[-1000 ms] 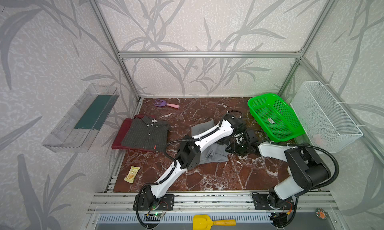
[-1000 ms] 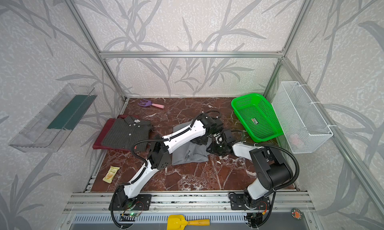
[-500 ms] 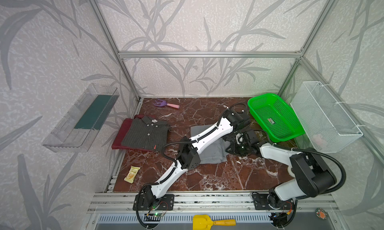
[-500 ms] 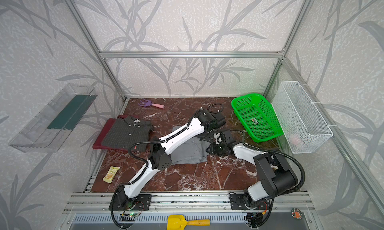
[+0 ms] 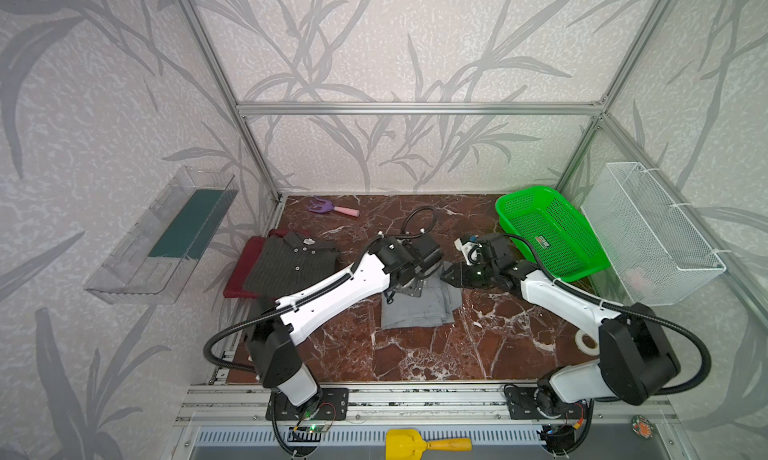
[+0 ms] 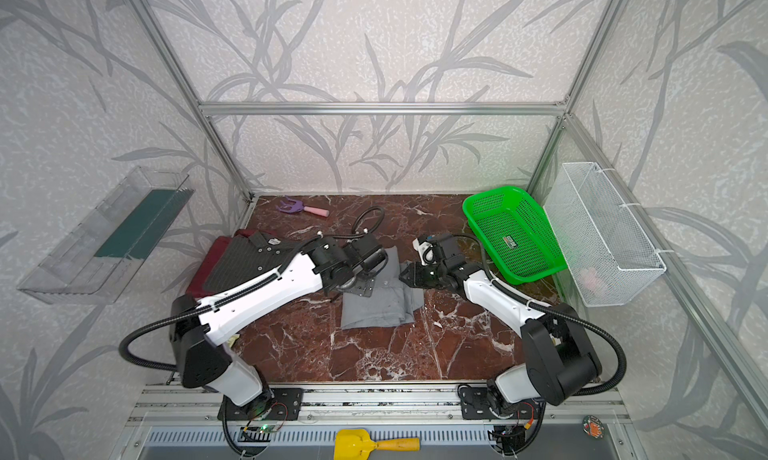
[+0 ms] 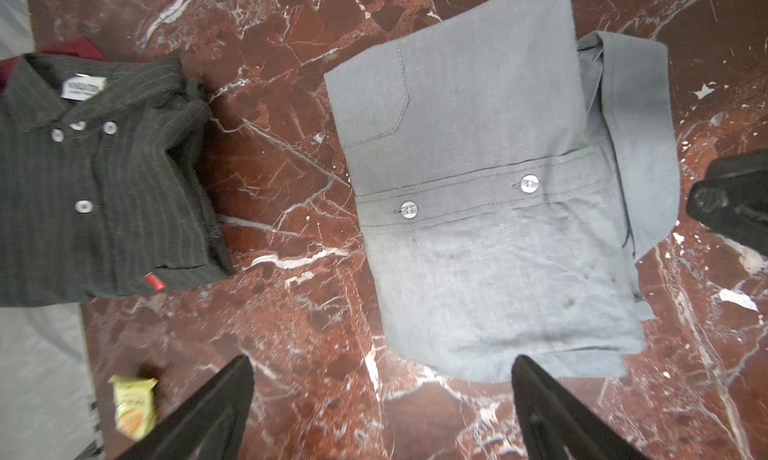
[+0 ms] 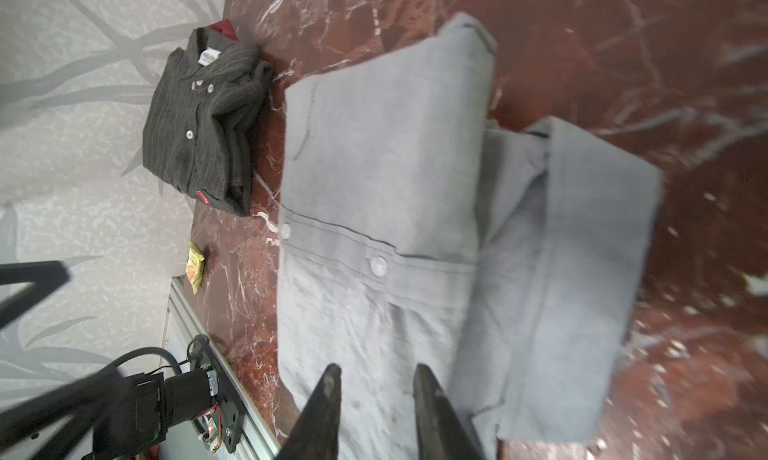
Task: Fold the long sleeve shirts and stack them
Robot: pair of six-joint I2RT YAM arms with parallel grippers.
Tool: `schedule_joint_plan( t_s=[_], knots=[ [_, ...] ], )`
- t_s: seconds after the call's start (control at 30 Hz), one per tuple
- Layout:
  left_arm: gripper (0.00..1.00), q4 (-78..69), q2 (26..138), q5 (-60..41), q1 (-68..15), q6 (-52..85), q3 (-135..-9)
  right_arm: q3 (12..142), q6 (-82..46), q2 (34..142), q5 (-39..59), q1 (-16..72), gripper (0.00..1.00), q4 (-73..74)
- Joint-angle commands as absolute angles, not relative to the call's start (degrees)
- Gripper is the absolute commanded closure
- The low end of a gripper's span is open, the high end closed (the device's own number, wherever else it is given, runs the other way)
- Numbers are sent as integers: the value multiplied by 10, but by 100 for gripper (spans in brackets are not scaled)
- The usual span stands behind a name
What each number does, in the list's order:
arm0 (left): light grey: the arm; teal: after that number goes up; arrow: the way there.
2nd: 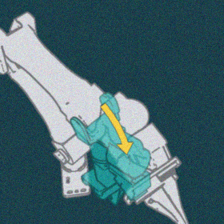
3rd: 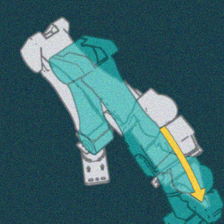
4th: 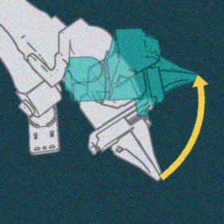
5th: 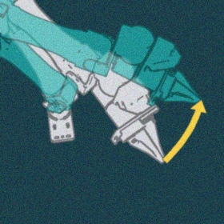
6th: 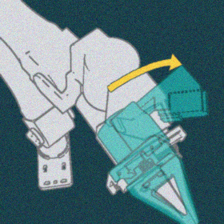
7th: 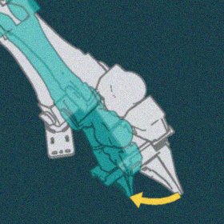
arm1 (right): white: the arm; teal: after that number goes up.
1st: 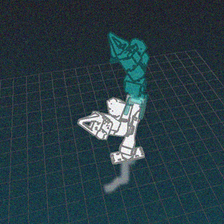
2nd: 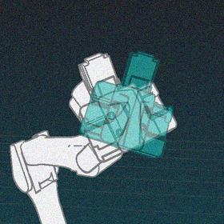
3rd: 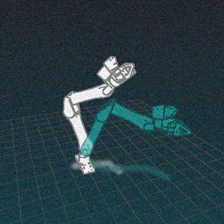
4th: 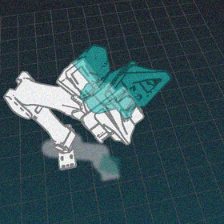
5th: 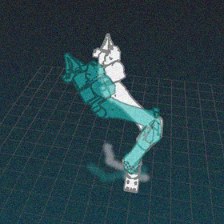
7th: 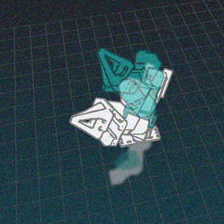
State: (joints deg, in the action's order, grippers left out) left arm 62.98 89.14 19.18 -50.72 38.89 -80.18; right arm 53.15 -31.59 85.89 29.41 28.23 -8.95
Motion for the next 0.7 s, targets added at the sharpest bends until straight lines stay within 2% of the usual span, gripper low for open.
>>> schedule_joint_plan(
  t_s=[0.0,0.17,0.3,0.4,0.67],
  knots=[
    [4,465,843,172,-492,376,-712,581,-330,915,315,300,73,-70],
    [4,424,890,169,-464,368,-687,639,-351,1009,308,302,76,-36],
    [4,418,955,176,-452,350,-720,677,-345,1062,270,297,77,-43],
    [4,414,1010,140,-452,350,-752,682,-345,1093,247,282,78,-45],
    [5,384,1106,98,-486,373,-784,639,-344,1098,209,265,76,-22]
  ],
)
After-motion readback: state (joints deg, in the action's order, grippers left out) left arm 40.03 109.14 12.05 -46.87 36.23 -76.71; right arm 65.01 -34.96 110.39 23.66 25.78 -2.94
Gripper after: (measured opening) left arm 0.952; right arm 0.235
